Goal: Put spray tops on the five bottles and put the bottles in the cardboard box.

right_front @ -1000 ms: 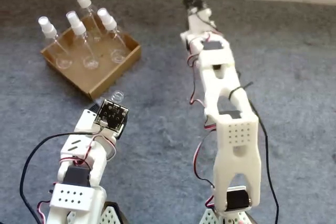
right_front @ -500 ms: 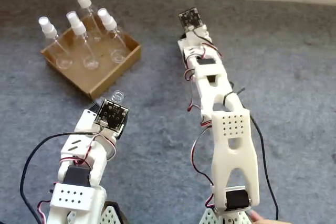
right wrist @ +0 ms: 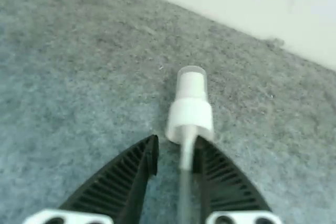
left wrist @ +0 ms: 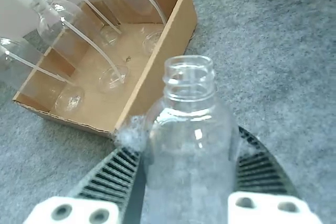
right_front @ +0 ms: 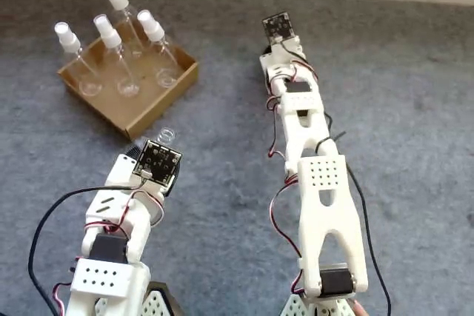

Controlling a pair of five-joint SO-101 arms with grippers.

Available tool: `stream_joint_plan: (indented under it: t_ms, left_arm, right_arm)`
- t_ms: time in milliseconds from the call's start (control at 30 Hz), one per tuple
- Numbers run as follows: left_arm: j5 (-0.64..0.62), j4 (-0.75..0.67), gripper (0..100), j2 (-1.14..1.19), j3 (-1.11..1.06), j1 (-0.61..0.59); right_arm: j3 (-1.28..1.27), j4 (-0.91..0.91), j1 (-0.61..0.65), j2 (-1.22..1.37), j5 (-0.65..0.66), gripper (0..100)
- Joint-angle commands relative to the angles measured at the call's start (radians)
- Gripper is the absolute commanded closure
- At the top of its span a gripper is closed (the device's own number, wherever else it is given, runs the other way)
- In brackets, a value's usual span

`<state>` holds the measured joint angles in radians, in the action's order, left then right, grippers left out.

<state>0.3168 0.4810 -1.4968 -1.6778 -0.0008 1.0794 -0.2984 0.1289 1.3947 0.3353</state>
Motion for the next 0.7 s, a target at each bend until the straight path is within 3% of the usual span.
stream_joint_plan:
  t_ms: [0, 367, 667]
  left_arm:
    - [0.009, -0.014, 94, -0.015, -0.025, 0.013]
    - [0.009, -0.015, 94, -0.015, -0.025, 0.013]
    - [0.009, -0.015, 94, -0.015, -0.025, 0.013]
  right_arm:
    - [0.205, -0.131, -0.008, 0.064, 0.009, 98.9]
    - [0.719, -0.446, -0.005, 0.197, 0.005, 99.4]
    - [0.684, -0.657, -0.005, 0.054, 0.003, 99.4]
